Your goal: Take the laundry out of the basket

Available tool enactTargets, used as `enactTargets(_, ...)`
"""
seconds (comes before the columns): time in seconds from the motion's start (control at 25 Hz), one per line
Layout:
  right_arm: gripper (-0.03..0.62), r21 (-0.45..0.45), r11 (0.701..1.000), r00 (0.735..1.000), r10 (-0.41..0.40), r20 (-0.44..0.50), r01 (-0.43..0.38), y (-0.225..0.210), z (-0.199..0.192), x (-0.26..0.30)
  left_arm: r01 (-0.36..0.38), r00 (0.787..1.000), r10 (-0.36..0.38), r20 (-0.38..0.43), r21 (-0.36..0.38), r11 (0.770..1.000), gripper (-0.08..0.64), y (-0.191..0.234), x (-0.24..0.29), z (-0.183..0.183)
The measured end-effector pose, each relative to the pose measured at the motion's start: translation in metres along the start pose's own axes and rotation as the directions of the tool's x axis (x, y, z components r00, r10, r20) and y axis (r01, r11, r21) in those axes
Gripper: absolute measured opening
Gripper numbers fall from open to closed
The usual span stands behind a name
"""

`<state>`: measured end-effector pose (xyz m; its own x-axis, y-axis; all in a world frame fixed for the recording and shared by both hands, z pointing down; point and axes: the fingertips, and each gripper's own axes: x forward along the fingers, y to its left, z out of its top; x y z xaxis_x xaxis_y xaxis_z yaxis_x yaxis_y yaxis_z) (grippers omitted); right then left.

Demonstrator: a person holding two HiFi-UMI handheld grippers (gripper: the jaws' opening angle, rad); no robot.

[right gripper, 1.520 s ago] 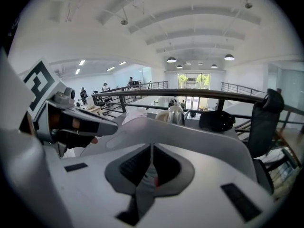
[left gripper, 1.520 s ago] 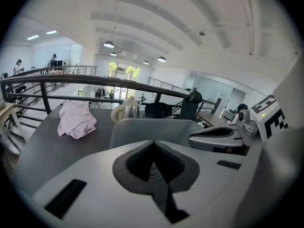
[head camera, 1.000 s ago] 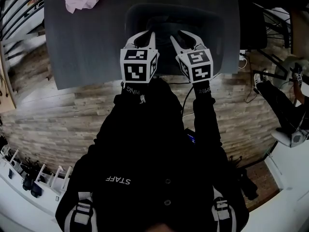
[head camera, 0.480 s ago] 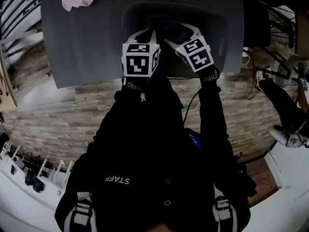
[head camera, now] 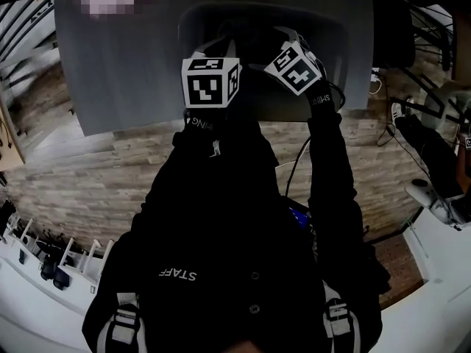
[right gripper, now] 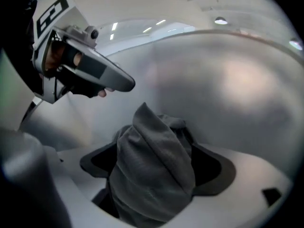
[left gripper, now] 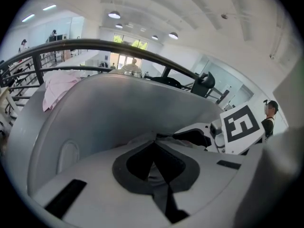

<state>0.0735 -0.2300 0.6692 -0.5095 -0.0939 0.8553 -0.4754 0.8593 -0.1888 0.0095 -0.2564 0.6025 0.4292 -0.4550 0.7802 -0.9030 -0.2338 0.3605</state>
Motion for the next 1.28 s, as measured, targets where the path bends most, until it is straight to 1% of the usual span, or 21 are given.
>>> enactTargets(0.04,0.485,-0.018,1.000,1.000,0.011,-0.023,-0.012,-0.001,-0.004,0.005,0.001,1.000,-0.001,0.003,-0.001,1.000,0.002,0.000,0.001,0.001)
enactTargets(0.16,0.571,-0.073,0.996,0.995,0.038,-0.093,-0.045,-0.002,-0.017,0.021,0.002,1.000,-0.002,0.008,-0.004,1.000,0.002,0.001,0.001,0.002)
enactTargets(0.2,0.581,-0.088,0.995,0.992,0.045,-0.114,-0.055,-0.003,-0.021,0.025,0.001,1.000,-0.001,0.008,-0.005,1.000,0.002,0.001,0.001,0.002)
enactTargets(0.36,0.583,-0.115,0.991,0.985,0.055,-0.164,-0.075,-0.008,-0.028,0.037,-0.003,1.000,0.004,0.005,-0.009,1.000,0.002,0.003,0.001,0.001)
enactTargets(0.48,0.583,-0.112,0.989,0.979,0.072,-0.193,-0.095,-0.010,-0.031,0.048,-0.003,1.000,0.003,0.004,-0.010,1.000,0.002,0.004,0.002,0.001)
enactTargets(0.56,0.583,-0.089,0.990,0.974,0.089,-0.207,-0.109,-0.011,-0.035,0.056,-0.003,1.000,0.003,0.006,-0.007,1.000,0.002,0.002,0.001,0.000)
enactTargets(0.68,0.583,-0.027,0.992,0.969,0.118,-0.218,-0.127,-0.014,-0.042,0.069,-0.003,1.000,0.003,0.007,-0.007,1.000,0.002,0.003,-0.001,0.000)
enactTargets(0.76,0.583,0.010,0.991,0.966,0.136,-0.221,-0.137,-0.017,-0.044,0.075,-0.001,1.000,0.001,0.008,-0.012,1.000,0.002,0.003,-0.003,-0.001)
enactTargets(0.88,0.583,0.014,0.988,0.969,0.150,-0.198,-0.151,-0.020,-0.039,0.077,0.009,1.000,-0.009,0.017,-0.021,1.000,0.002,0.002,-0.005,0.000)
enactTargets(0.96,0.583,0.013,0.990,0.975,0.143,-0.170,-0.143,-0.019,-0.036,0.077,0.015,1.000,-0.014,0.023,-0.019,1.000,0.002,0.001,-0.007,0.000)
enactTargets(1.04,0.580,0.026,0.992,0.978,0.127,-0.167,-0.124,-0.018,-0.038,0.078,0.019,0.999,-0.018,0.028,-0.021,1.000,0.002,0.000,-0.009,0.000)
enactTargets(1.08,0.559,0.036,0.992,0.976,0.122,-0.181,-0.117,-0.017,-0.041,0.078,0.020,0.999,-0.019,0.031,-0.023,1.000,0.002,0.000,-0.011,0.000)
enactTargets(1.12,0.496,0.049,0.992,0.972,0.122,-0.201,-0.115,-0.015,-0.043,0.077,0.021,0.999,-0.020,0.035,-0.026,0.999,0.002,0.000,-0.012,0.001)
enactTargets(1.2,0.405,0.087,0.988,0.966,0.146,-0.214,-0.130,-0.007,-0.043,0.076,0.022,0.999,-0.021,0.044,-0.029,0.999,0.002,-0.001,-0.016,0.003)
enactTargets(1.28,0.364,0.111,0.982,0.968,0.170,-0.184,-0.152,0.003,-0.038,0.074,0.025,0.998,-0.023,0.056,-0.029,0.999,0.002,-0.004,-0.020,0.004)
